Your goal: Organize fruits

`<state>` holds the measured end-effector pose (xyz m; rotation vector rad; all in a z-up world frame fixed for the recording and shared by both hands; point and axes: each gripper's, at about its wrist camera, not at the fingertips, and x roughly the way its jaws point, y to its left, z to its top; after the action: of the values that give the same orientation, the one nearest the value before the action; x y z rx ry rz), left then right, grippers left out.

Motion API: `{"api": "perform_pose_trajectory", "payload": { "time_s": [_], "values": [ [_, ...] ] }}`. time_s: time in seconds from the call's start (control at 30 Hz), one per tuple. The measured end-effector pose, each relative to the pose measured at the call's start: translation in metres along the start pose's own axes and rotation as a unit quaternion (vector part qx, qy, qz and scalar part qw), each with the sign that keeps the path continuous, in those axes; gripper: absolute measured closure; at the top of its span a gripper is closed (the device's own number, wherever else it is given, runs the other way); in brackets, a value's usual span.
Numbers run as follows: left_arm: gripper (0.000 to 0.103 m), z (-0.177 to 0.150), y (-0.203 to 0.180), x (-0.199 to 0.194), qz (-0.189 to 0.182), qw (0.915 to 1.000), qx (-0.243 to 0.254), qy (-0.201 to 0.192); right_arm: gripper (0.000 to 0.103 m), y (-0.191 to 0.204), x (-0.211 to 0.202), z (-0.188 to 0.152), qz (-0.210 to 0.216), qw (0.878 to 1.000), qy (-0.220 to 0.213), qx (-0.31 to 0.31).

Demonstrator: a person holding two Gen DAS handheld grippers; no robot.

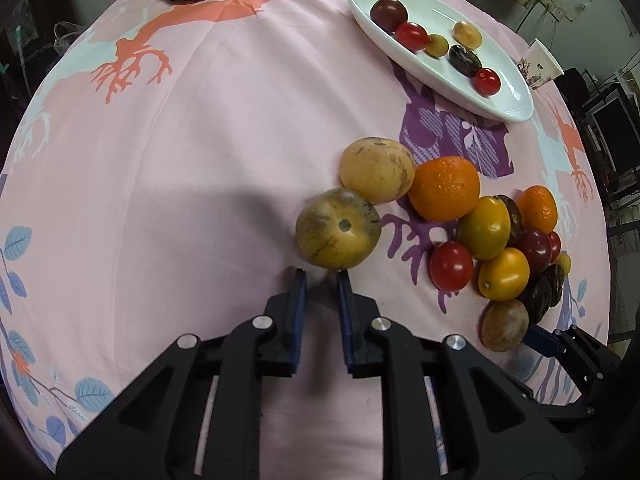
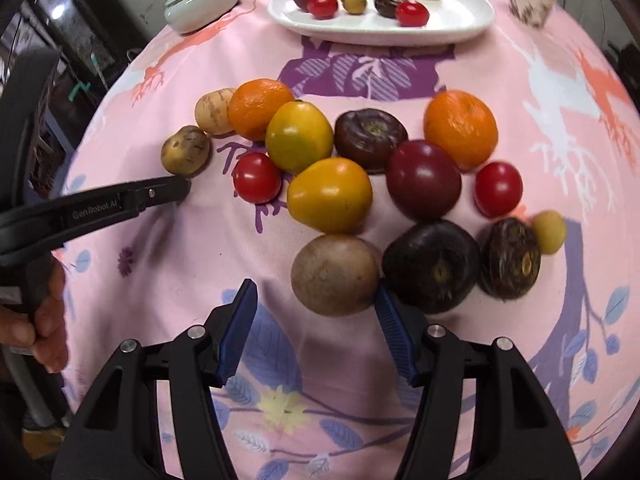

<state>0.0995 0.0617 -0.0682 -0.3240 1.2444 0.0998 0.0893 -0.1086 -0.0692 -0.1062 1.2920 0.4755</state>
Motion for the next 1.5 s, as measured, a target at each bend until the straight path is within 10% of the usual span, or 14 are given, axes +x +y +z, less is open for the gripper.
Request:
{"api": "perform_pose_trajectory", "payload": {
  "time_s": [0.17,0.8,1.23,1.5],
  "values": [
    [0.050,0.001,-0.008,-0.003,0.010,0.9999,0.009,-0.006,0.064,0.010,0.001,-0.005,-0.057,0.997,-0.014,-0.053],
    [0.063,0.014,-0.031,0.009,0.073,0.9931,0.089,-0.021,0.065,-0.056,-0.038,-0.045,0.031,0.998,0.003,0.052],
    [0.063,-0.013,-0.025,-0.041,0.004,0.9982,0.055,-0.023,0.065,-0.056,-0.062,-0.023,0.031,0.998,-0.037,0.032],
    [0.063,0.036,-0.054,-0.066,-0.042,0.9951,0.065,-0.063,0.065,-0.082,-0.083,0.028,0.026,0.993,-0.098,0.057]
  ]
}}
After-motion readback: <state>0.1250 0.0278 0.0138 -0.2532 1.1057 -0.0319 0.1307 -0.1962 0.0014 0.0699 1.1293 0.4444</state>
